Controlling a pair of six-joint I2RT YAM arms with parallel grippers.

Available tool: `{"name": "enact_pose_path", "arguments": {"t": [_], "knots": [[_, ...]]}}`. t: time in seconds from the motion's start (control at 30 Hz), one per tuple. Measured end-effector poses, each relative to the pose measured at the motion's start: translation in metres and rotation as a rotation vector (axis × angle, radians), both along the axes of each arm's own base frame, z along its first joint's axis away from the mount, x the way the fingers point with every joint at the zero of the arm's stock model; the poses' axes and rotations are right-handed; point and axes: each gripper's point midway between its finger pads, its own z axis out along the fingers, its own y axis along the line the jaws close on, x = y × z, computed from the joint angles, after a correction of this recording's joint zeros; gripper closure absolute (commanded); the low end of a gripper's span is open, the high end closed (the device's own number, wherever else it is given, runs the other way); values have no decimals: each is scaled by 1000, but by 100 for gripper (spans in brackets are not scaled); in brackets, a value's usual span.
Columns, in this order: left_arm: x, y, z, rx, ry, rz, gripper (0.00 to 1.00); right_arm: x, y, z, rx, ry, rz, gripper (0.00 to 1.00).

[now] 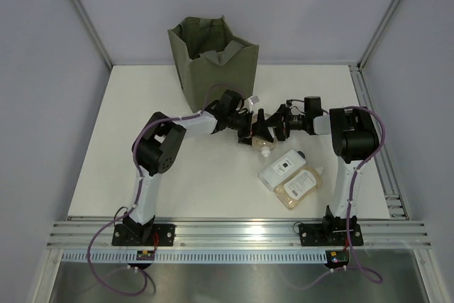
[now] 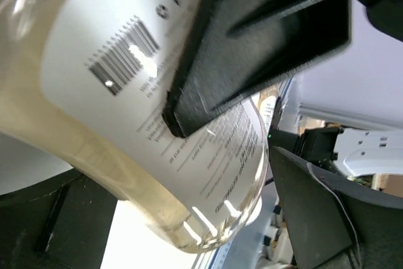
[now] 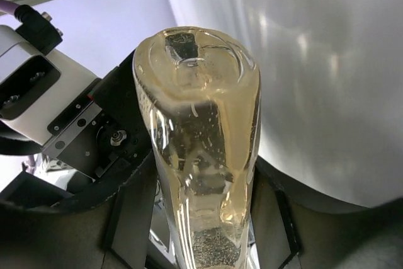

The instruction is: Place the personal care products into the canvas bag

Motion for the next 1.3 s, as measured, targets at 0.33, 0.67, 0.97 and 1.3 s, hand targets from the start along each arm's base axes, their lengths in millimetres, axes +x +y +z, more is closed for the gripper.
{"name": "enact_pose_path", "arguments": {"t": [0.33,0.67,0.97,1.3], "knots": [[-10,12,60,10,-215,-28,1,4,0,61,213,-116,-27,100],[-10,22,99,14,-335,-1,1,6,-5,94,287,-100,-26,100],[-10,32,100,73,-348,25,1,15,-8,115,304,-120,-11,100],[-20,56,138,113,-446,52,1,30,-17,194,330,-289,-9,100]]}}
